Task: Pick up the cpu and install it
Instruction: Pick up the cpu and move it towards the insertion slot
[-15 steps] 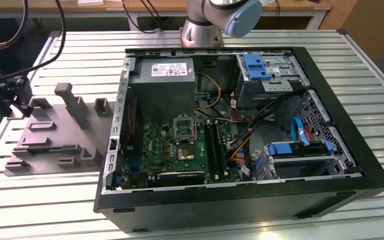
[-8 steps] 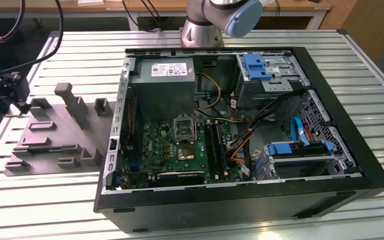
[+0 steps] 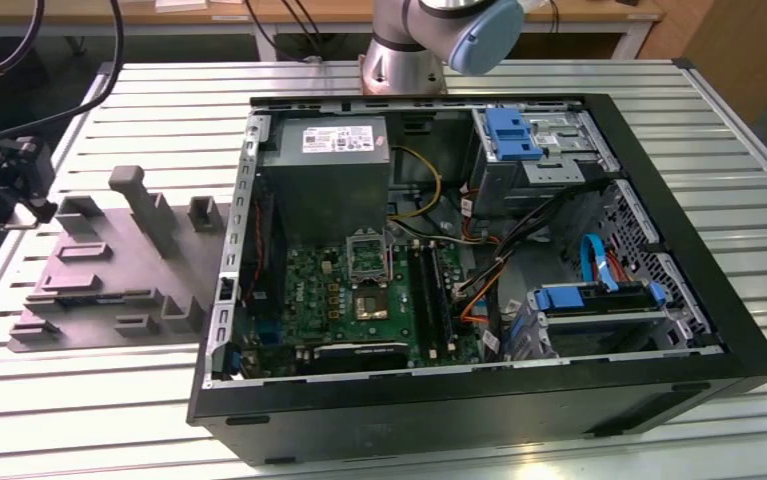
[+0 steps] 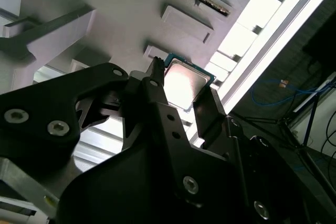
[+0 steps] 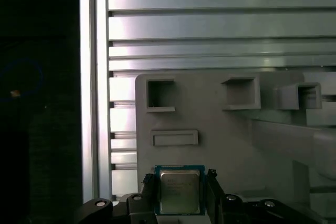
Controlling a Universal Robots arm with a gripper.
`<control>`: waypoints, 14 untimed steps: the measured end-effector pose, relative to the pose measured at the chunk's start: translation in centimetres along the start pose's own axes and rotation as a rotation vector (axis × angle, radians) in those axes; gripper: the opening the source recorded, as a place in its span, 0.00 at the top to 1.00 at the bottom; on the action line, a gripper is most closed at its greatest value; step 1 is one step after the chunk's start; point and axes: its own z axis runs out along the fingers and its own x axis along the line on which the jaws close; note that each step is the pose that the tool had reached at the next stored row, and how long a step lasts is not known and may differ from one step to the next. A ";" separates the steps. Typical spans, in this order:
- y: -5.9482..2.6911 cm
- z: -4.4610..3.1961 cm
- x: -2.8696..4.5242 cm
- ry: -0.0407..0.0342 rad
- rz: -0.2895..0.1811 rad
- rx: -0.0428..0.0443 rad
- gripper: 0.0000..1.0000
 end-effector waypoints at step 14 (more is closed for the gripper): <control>0.02 -0.52 -0.01 0.0001 0.000 0.0000 0.53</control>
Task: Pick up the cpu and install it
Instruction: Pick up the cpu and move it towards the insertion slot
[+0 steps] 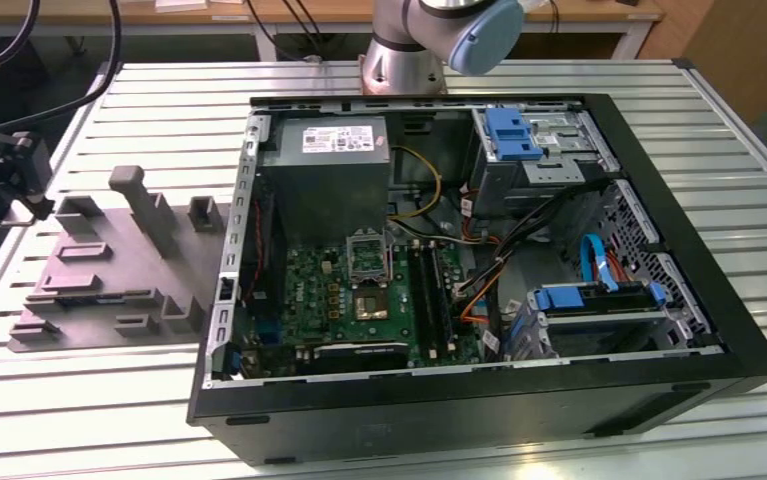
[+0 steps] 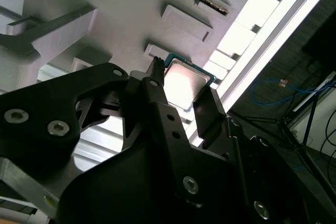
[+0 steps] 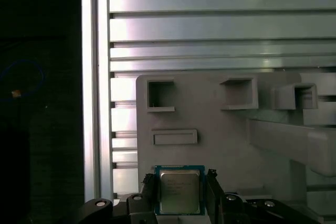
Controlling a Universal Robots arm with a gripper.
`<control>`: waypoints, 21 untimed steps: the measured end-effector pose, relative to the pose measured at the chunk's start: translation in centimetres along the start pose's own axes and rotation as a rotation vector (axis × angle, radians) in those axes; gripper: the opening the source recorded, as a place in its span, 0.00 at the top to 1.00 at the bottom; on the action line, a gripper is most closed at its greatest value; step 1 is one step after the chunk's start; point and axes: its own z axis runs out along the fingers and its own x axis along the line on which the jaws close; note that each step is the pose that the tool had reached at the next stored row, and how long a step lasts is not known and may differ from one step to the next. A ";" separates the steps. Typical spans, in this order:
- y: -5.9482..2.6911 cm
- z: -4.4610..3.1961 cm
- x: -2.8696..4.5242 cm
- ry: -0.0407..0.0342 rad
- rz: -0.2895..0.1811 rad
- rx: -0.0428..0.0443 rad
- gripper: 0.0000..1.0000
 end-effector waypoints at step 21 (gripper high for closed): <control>0.03 -0.60 -0.01 -0.0001 0.000 -0.0001 0.53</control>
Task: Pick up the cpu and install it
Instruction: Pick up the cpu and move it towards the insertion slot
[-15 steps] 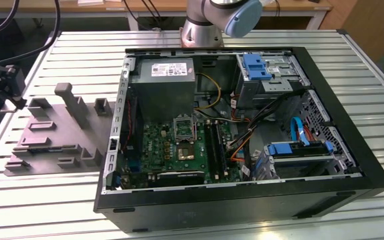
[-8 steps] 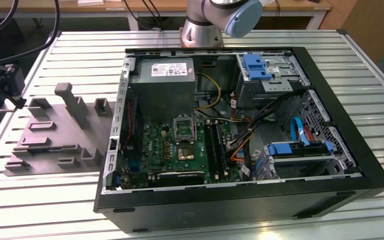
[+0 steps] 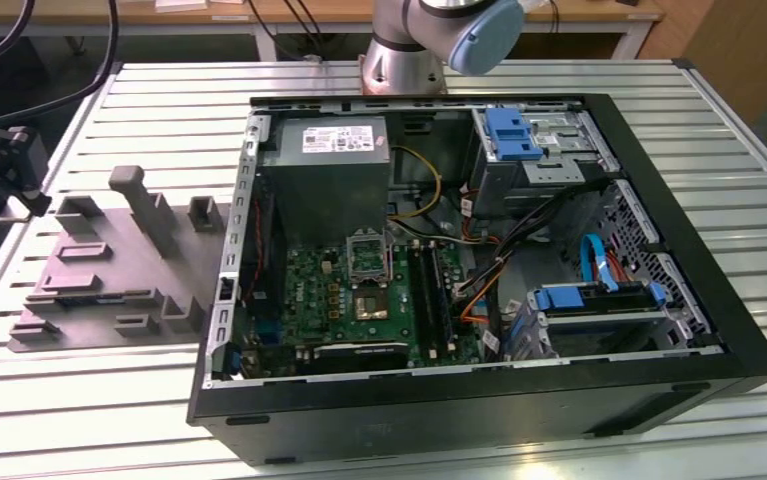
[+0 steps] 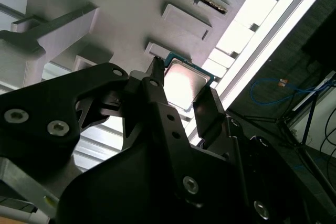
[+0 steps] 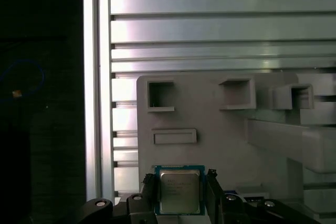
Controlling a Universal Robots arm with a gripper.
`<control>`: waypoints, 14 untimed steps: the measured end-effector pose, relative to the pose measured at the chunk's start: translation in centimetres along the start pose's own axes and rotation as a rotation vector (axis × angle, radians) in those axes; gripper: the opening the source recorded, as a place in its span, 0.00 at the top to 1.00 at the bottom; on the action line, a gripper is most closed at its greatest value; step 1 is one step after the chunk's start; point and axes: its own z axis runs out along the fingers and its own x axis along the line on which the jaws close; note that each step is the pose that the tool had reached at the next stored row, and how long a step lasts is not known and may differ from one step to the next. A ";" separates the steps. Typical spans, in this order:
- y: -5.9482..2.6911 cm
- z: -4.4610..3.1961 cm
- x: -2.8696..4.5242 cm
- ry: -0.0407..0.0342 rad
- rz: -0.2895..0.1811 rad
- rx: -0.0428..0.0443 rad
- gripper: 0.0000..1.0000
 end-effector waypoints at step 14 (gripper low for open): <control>0.02 -0.45 -0.01 0.0001 0.000 0.0000 0.53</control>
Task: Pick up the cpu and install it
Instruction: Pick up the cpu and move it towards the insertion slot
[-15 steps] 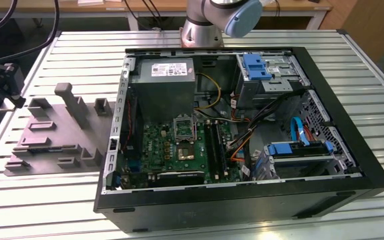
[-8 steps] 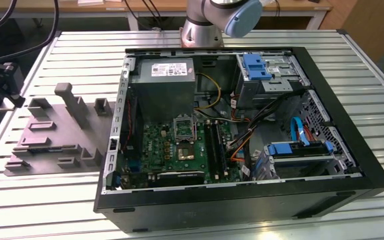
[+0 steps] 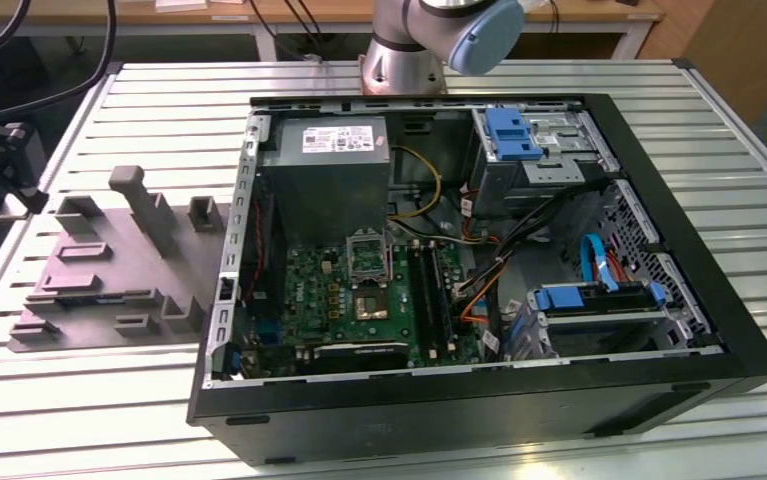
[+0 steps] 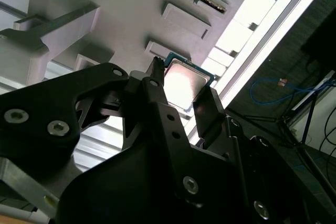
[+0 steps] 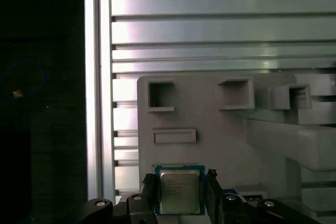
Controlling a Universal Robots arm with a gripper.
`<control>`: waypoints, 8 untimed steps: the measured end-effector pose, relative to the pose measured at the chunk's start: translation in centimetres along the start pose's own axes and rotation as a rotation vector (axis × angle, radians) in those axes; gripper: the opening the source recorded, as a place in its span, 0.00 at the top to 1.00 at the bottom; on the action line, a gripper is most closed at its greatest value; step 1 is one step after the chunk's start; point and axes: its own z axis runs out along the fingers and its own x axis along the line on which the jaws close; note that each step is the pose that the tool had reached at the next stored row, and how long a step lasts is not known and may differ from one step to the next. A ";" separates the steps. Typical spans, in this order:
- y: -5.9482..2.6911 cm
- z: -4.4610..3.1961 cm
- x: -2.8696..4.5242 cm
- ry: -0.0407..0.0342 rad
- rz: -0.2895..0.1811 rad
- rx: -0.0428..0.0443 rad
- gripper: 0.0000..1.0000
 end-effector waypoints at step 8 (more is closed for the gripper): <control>0.02 -0.38 -0.01 0.0000 0.000 -0.0001 0.53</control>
